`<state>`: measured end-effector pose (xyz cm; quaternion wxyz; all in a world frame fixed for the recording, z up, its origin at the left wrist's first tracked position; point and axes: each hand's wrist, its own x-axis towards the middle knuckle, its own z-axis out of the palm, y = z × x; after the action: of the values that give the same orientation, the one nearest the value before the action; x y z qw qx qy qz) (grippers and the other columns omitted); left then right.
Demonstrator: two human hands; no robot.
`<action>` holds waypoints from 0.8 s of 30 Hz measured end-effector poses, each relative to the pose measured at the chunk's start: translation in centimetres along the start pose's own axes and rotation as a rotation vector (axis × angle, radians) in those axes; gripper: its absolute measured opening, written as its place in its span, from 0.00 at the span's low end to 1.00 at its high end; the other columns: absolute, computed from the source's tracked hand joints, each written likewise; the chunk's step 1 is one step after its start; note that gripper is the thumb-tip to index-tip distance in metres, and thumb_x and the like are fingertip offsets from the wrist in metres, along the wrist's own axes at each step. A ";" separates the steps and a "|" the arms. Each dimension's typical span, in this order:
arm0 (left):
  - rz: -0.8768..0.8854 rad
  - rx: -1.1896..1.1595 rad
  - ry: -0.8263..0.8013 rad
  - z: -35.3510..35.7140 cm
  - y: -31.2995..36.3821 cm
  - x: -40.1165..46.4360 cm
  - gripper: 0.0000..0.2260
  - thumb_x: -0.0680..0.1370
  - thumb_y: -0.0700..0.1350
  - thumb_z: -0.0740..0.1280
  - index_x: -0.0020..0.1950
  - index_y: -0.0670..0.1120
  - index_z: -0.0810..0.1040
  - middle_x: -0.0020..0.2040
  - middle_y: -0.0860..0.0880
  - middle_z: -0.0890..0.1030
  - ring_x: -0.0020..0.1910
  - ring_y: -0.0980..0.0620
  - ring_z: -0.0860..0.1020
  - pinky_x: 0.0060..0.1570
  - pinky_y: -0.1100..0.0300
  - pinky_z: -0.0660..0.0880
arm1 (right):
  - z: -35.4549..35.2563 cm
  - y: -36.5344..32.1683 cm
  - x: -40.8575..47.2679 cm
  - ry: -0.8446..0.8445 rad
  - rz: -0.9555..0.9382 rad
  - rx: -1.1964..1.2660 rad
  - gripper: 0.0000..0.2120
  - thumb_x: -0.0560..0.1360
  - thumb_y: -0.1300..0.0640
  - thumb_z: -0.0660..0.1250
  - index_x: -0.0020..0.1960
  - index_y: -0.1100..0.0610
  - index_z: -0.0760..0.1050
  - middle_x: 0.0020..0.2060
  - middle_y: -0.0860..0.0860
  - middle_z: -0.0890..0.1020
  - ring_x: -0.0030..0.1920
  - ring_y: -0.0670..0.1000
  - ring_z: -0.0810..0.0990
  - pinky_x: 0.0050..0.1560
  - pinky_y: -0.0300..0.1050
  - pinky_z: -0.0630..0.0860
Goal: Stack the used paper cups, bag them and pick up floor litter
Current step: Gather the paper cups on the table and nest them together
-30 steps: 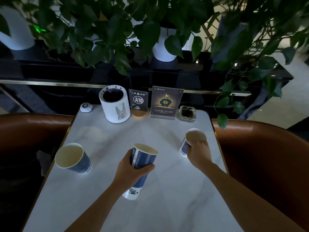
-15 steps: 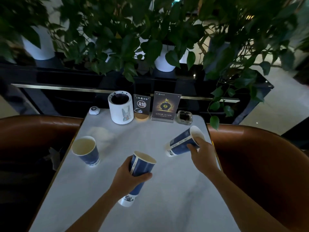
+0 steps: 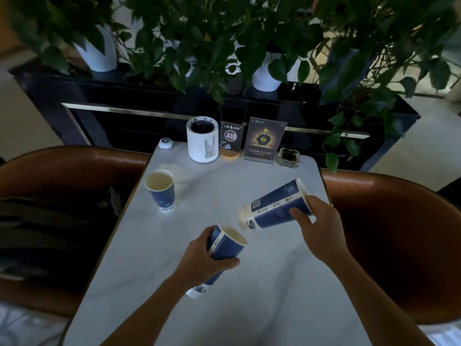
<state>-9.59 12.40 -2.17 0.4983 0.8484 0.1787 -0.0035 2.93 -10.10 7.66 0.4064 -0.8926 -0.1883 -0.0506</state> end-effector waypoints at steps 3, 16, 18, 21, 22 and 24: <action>-0.002 0.027 -0.035 0.0 -0.5 -1.3 0.30 0.60 0.62 0.79 0.58 0.60 0.71 0.47 0.61 0.83 0.42 0.59 0.83 0.45 0.60 0.83 | 0.4 -0.6 -1.3 -0.114 0.006 0.034 0.10 0.76 0.57 0.68 0.56 0.58 0.77 0.49 0.47 0.80 0.45 0.42 0.77 0.42 0.17 0.68; 0.037 0.084 -0.123 -2.5 -0.6 -5.2 0.31 0.63 0.60 0.79 0.62 0.58 0.71 0.48 0.64 0.80 0.41 0.63 0.81 0.37 0.76 0.75 | 3.4 -2.6 -4.9 -0.339 0.009 0.134 0.07 0.79 0.57 0.63 0.57 0.54 0.74 0.46 0.44 0.81 0.45 0.35 0.80 0.40 0.23 0.72; 0.042 0.070 -0.116 -2.8 -0.7 -5.6 0.31 0.62 0.61 0.79 0.60 0.59 0.71 0.47 0.63 0.81 0.42 0.63 0.82 0.38 0.74 0.76 | 4.1 -2.9 -5.6 -0.364 0.005 0.149 0.06 0.80 0.57 0.62 0.55 0.54 0.74 0.45 0.43 0.81 0.46 0.33 0.79 0.40 0.24 0.73; 0.042 0.041 -0.117 -3.2 -0.9 -5.9 0.31 0.60 0.61 0.80 0.60 0.60 0.72 0.46 0.64 0.82 0.42 0.66 0.81 0.38 0.74 0.76 | 5.1 -3.4 -6.5 -0.386 -0.017 0.161 0.05 0.80 0.59 0.62 0.53 0.57 0.76 0.44 0.47 0.82 0.45 0.37 0.79 0.40 0.27 0.74; 0.045 0.039 -0.119 -3.3 -1.0 -6.0 0.32 0.60 0.61 0.80 0.60 0.60 0.71 0.46 0.64 0.82 0.42 0.67 0.81 0.39 0.73 0.77 | 5.4 -3.6 -6.8 -0.391 -0.026 0.166 0.06 0.80 0.58 0.62 0.52 0.58 0.76 0.44 0.48 0.82 0.45 0.39 0.80 0.40 0.28 0.74; 0.052 0.041 -0.125 -3.4 -1.1 -6.2 0.33 0.59 0.62 0.80 0.60 0.61 0.71 0.47 0.63 0.82 0.42 0.67 0.81 0.40 0.71 0.78 | 6.0 -4.0 -7.5 -0.398 -0.036 0.178 0.10 0.79 0.54 0.61 0.50 0.59 0.76 0.42 0.50 0.82 0.43 0.43 0.80 0.38 0.30 0.74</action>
<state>-16.35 13.93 -0.23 0.4908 0.8610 0.1252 -0.0473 -5.90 -5.42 4.66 0.4374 -0.8422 -0.2845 0.1359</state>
